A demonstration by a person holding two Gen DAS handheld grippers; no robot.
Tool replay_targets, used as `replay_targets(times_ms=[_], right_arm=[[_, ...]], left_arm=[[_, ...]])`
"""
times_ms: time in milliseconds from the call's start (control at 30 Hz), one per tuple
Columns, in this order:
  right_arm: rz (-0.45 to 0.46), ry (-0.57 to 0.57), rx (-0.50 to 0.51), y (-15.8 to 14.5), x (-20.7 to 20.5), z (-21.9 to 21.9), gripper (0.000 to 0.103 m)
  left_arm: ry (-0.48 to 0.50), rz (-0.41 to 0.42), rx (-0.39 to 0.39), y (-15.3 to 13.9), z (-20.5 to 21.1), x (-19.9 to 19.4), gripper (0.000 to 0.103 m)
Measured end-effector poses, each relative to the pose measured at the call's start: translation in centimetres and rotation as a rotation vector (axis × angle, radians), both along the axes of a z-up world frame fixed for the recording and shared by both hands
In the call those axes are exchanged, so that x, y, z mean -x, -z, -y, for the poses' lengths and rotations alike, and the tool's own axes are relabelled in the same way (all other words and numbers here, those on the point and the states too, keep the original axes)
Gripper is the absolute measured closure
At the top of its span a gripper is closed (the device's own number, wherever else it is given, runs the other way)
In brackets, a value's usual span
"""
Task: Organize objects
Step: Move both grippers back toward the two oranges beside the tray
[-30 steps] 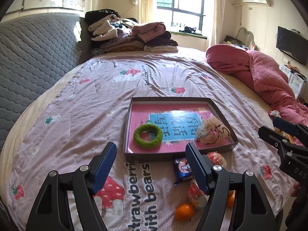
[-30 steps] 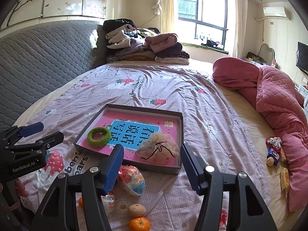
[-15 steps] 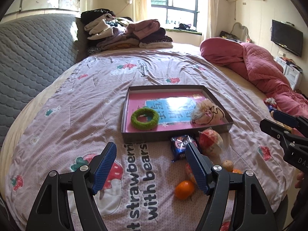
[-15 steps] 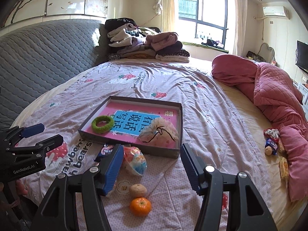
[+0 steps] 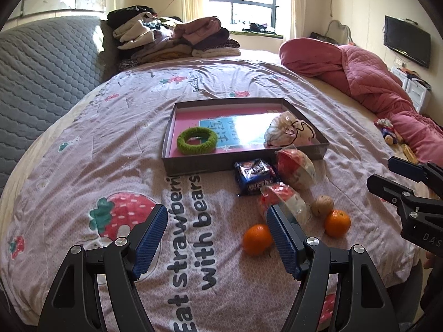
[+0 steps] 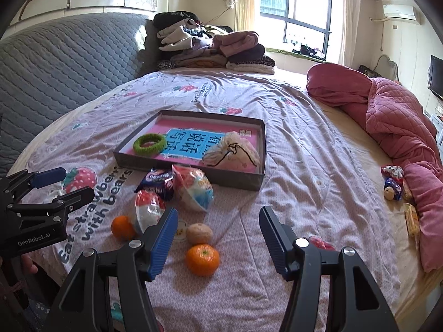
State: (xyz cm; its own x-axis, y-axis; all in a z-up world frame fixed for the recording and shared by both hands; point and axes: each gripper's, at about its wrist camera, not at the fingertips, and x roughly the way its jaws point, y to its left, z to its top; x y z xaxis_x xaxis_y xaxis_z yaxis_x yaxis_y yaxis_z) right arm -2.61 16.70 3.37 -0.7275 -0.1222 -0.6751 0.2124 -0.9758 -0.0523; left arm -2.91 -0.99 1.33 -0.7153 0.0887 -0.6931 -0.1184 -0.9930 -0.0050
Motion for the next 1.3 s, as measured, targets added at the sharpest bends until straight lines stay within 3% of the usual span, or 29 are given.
replay_targets(times_ms=[733,1300], right_arm=[[0.082,-0.018,-0.019,4.0,-0.6,0.2,0.042],[0.141,-0.03,-0.01,6.7,-0.5,0.4,0.043]], left_arm=[[0.099,0.039,-0.014,3.3,-1.3,-0.7,0.028],[0.123,0.088,-0.032,5.8,-1.7,-0.1,0.028]])
